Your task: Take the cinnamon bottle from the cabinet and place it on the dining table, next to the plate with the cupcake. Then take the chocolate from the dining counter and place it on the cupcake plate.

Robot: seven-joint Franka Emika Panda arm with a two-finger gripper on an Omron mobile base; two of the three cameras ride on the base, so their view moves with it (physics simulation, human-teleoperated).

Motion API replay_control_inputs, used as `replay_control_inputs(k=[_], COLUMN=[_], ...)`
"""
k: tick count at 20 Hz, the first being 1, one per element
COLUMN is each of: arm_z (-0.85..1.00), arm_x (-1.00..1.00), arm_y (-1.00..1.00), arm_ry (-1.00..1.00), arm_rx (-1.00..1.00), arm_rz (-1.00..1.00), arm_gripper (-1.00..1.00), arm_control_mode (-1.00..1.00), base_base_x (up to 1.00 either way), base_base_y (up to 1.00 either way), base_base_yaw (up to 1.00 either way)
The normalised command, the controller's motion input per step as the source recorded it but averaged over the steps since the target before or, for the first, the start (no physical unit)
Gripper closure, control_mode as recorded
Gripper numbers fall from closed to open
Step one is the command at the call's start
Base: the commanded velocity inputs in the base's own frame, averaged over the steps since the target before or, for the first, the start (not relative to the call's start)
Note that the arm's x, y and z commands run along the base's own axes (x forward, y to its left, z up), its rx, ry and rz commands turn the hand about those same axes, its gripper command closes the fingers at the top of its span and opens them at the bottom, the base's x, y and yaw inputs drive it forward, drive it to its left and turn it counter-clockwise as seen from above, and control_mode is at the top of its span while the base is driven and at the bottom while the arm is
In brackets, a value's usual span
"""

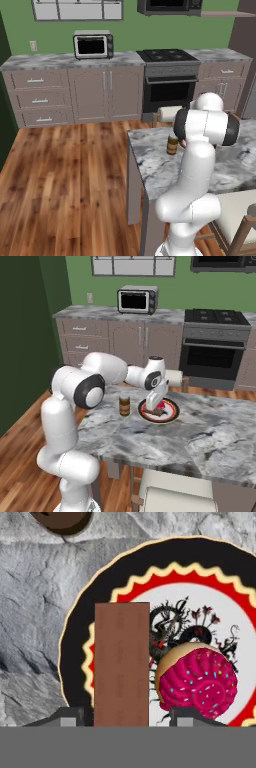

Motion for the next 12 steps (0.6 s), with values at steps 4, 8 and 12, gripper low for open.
replay_control_inputs(k=[4,8,12], arm_z=[0.0,0.38,0.87], arm_x=[-0.26,-0.17,-0.45], arm_y=[0.14,0.14,0.25], arm_ry=[-0.08,-0.04,-0.02], arm_rx=[0.0,0.0,0.0], arm_rz=[-0.02,-0.02,0.0], arm_gripper=[-1.0,-1.0,-1.0], arm_control_mode=[-1.0,-1.0,-1.0], base_base_x=[0.0,0.0,0.0], base_base_y=[0.0,0.0,0.0], base_base_yaw=[0.0,0.0,0.0])
